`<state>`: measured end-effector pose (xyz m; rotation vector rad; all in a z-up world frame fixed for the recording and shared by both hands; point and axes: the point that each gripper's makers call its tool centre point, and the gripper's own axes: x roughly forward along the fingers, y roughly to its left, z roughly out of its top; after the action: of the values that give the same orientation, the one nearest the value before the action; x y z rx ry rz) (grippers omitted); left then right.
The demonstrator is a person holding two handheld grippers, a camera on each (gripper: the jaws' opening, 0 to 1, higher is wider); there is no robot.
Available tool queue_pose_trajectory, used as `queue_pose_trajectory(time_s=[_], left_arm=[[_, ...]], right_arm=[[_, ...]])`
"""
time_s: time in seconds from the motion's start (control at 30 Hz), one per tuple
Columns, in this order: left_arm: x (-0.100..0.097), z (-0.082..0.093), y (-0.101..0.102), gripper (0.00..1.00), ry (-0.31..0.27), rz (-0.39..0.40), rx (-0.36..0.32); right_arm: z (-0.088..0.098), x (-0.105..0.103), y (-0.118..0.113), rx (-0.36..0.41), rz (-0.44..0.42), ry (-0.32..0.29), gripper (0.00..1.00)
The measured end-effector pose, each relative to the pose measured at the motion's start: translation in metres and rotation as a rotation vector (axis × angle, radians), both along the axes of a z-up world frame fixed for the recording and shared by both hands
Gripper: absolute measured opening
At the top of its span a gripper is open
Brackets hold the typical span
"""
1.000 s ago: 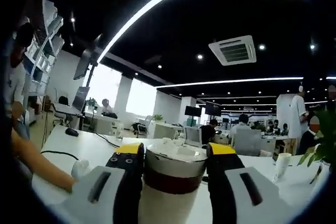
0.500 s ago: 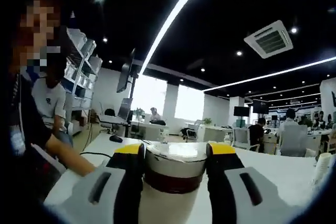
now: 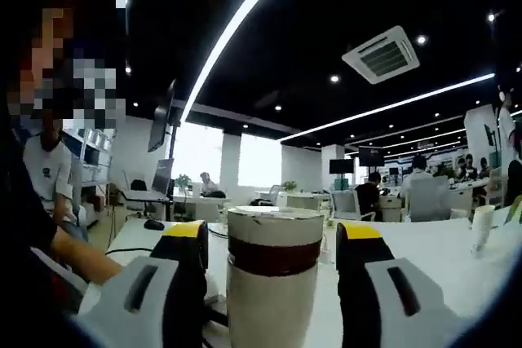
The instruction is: Grasp the water cup twist off the cup lid place the cup lid on the table
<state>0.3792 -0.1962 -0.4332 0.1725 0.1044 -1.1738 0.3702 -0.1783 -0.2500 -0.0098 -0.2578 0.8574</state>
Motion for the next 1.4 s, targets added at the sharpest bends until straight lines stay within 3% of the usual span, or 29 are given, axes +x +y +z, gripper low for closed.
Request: queue_pose_trajectory(time_s=[0.03, 0.13, 0.23, 0.33, 0.43, 0.53, 0.7, 0.93, 1.17, 1.37, 1.4], left_arm=[[0.002, 0.000, 0.002, 0.49, -0.002, 0.001, 0.001], [-0.004, -0.001, -0.003, 0.50, -0.005, 0.003, 0.004], [-0.006, -0.001, -0.004, 0.50, -0.007, 0.004, 0.007], [-0.010, -0.002, -0.007, 0.50, -0.010, 0.004, 0.009], [-0.011, -0.002, -0.008, 0.50, -0.011, 0.004, 0.011], [-0.013, -0.003, -0.009, 0.50, -0.013, 0.004, 0.014], [-0.014, -0.003, -0.009, 0.50, -0.014, 0.003, 0.016], [-0.013, -0.004, -0.008, 0.50, -0.010, 0.000, 0.016], [-0.013, -0.004, -0.009, 0.50, -0.013, -0.002, 0.018], [-0.009, -0.004, -0.005, 0.50, -0.012, -0.004, 0.018], [-0.008, -0.004, -0.005, 0.50, -0.013, -0.004, 0.018]], right_arm=[[0.002, -0.003, 0.000, -0.047, -0.060, -0.049, 0.66], [0.017, -0.005, -0.004, -0.019, -0.164, -0.107, 0.65], [0.025, -0.002, -0.008, -0.034, -0.232, -0.123, 0.65], [0.025, 0.005, -0.009, -0.031, -0.237, -0.103, 0.61], [0.022, 0.009, -0.006, -0.028, -0.206, -0.072, 0.56], [0.021, 0.007, -0.001, -0.040, -0.169, -0.080, 0.51], [0.021, 0.004, 0.004, -0.079, -0.086, -0.120, 0.50], [0.020, 0.002, 0.011, -0.071, 0.188, -0.092, 0.50], [0.018, -0.003, 0.012, -0.063, 0.398, -0.060, 0.50], [0.017, -0.003, 0.011, -0.024, 0.408, -0.052, 0.49], [0.015, -0.002, 0.009, -0.017, 0.378, -0.018, 0.49]])
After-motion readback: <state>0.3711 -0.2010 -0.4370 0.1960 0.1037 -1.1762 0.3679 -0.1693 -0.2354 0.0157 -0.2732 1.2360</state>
